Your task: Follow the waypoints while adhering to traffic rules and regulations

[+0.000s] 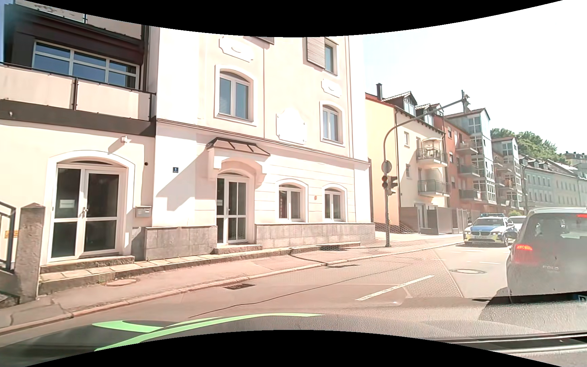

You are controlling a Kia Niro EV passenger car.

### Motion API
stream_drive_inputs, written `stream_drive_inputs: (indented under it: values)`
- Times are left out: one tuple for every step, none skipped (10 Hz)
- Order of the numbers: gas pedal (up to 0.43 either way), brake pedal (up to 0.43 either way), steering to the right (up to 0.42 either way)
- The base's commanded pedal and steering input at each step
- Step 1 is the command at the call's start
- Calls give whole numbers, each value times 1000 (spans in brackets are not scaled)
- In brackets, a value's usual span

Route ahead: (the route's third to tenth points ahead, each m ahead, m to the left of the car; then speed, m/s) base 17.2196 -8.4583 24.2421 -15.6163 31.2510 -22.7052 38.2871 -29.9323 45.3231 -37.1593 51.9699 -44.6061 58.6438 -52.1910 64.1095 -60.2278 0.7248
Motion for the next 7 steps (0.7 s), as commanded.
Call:
stream_drive_inputs:
  values:
    - [0, 201, 809]
    - [0, 201, 804]
    - [0, 201, 804]
    - [0, 195, 804]
    - [0, 201, 803]
    - [0, 201, 804]
    - [0, 201, 804]
